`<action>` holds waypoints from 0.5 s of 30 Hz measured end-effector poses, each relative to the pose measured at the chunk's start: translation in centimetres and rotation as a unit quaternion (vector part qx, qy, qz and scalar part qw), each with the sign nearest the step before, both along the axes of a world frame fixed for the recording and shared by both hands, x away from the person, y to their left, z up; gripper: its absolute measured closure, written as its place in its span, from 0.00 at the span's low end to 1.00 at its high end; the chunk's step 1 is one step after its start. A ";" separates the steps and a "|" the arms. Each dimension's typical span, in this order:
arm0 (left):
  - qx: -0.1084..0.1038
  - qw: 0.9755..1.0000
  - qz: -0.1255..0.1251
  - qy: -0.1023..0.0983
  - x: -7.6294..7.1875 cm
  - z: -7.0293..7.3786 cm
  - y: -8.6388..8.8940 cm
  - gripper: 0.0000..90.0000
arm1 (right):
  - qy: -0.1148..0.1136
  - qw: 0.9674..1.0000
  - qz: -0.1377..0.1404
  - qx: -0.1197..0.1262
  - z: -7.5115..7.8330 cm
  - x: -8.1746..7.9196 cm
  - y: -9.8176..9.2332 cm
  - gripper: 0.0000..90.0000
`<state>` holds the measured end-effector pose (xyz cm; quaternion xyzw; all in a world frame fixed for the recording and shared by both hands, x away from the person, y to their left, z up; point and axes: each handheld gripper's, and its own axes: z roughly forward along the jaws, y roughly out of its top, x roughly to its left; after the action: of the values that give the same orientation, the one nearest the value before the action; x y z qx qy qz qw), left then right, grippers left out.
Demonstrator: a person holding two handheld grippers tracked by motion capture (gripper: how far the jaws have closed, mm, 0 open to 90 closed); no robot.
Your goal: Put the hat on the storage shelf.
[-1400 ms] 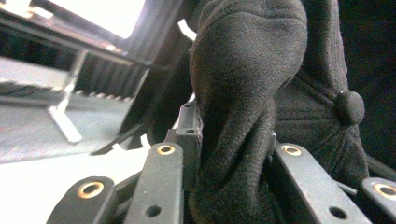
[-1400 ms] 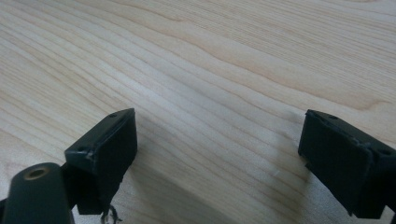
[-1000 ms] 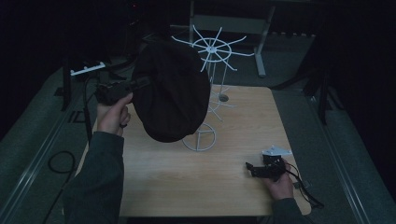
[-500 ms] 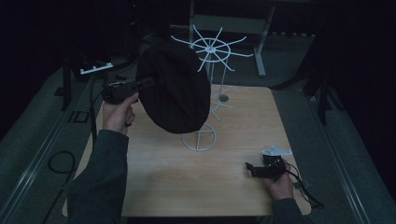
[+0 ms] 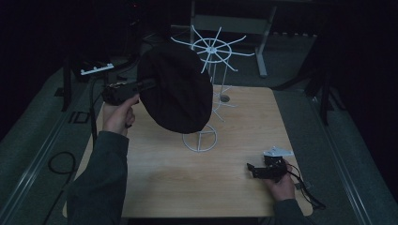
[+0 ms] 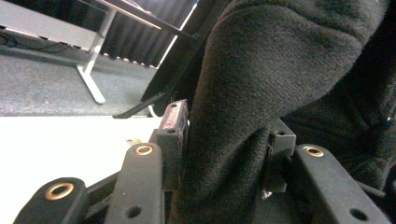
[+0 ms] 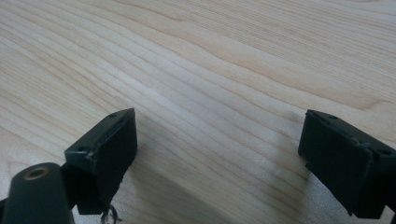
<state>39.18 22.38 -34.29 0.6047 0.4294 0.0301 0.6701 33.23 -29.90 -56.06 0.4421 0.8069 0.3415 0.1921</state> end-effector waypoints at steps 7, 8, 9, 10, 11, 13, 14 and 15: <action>-0.001 1.000 -0.004 0.004 -0.1 -0.1 0.1 0.58 | 0.000 1.000 0.000 0.000 0.0 0.0 0.0 0.13; 0.000 1.000 -0.003 0.003 -0.1 -0.1 0.1 0.57 | 0.000 1.000 0.000 0.000 0.0 0.0 0.0 0.13; 0.000 1.000 -0.002 0.003 -0.1 0.0 0.1 0.57 | 0.000 1.000 0.000 0.000 0.0 0.0 0.0 0.13; 0.001 1.000 -0.001 0.003 -0.1 0.0 0.1 0.57 | 0.000 1.000 0.000 0.000 0.0 0.0 0.0 0.13; 0.004 1.000 0.000 0.004 -0.1 0.0 0.2 0.57 | 0.000 1.000 0.000 0.000 0.0 0.0 0.0 0.13; 0.004 1.000 0.002 0.005 -0.2 -0.1 0.2 0.56 | 0.000 1.000 0.000 0.000 0.0 0.0 0.0 0.13; 0.004 1.000 0.003 0.004 -0.2 -0.1 0.2 0.55 | 0.000 1.000 0.000 0.000 0.0 0.0 0.0 0.13; 0.006 1.000 0.005 0.004 -0.2 -0.1 0.2 0.55 | 0.000 1.000 0.000 0.000 0.0 0.0 0.0 0.13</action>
<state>38.94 22.61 -34.38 0.6067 0.4348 0.0338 0.6646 33.23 -29.90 -56.07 0.4421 0.8068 0.3415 0.1923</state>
